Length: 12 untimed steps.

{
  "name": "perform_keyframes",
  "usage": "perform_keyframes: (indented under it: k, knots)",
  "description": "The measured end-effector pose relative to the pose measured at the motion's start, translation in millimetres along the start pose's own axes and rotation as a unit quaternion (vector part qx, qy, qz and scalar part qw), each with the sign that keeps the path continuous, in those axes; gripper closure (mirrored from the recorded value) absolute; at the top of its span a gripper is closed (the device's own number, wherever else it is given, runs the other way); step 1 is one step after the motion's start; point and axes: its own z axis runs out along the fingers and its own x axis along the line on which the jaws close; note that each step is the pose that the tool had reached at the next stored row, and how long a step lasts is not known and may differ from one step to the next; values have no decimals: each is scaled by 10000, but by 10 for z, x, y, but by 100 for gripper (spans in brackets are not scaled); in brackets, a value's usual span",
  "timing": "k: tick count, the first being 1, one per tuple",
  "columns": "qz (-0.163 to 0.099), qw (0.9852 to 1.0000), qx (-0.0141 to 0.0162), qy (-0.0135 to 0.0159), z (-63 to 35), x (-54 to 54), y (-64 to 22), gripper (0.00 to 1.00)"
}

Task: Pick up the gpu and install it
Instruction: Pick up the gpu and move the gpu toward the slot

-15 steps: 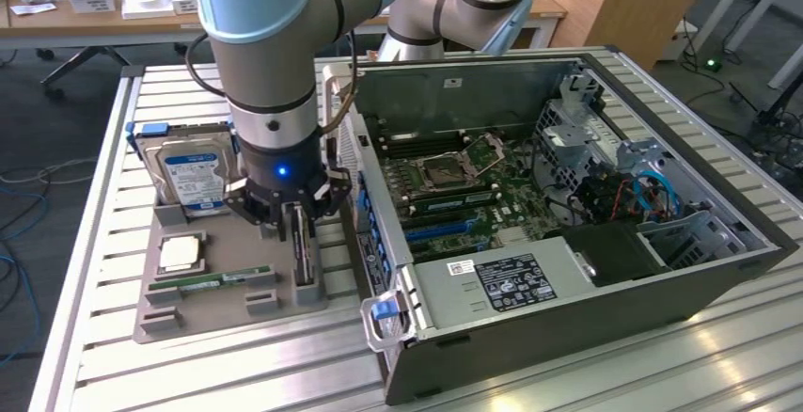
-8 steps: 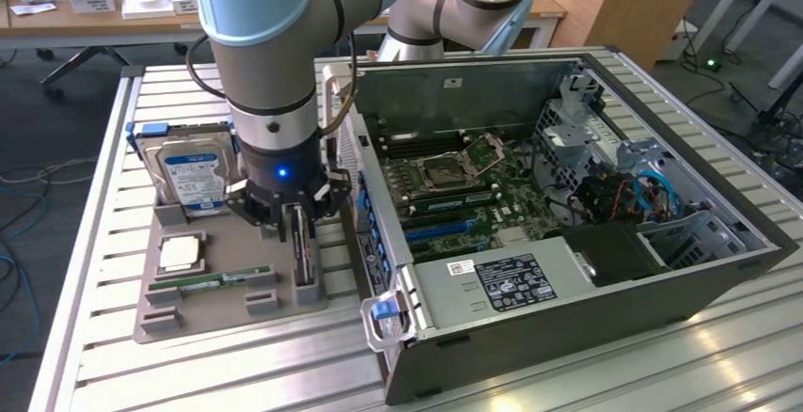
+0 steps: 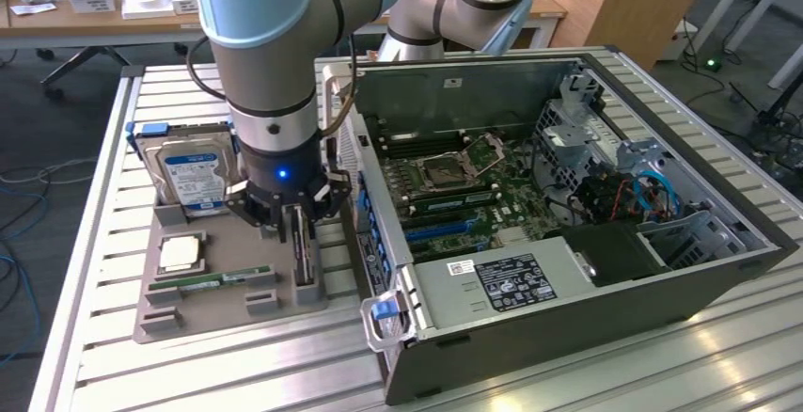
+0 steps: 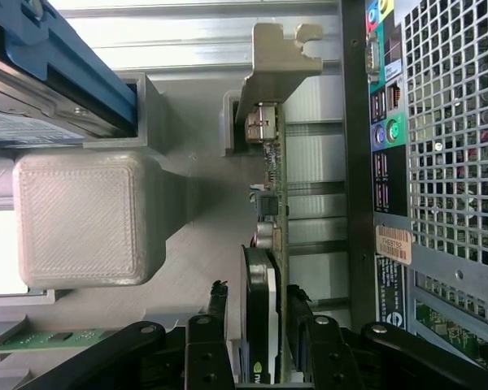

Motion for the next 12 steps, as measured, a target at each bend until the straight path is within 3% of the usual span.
perform_keyframes:
  k: [12]
  knots:
    - [0, 10000, 0, 0, 11, 0, 0, 58]
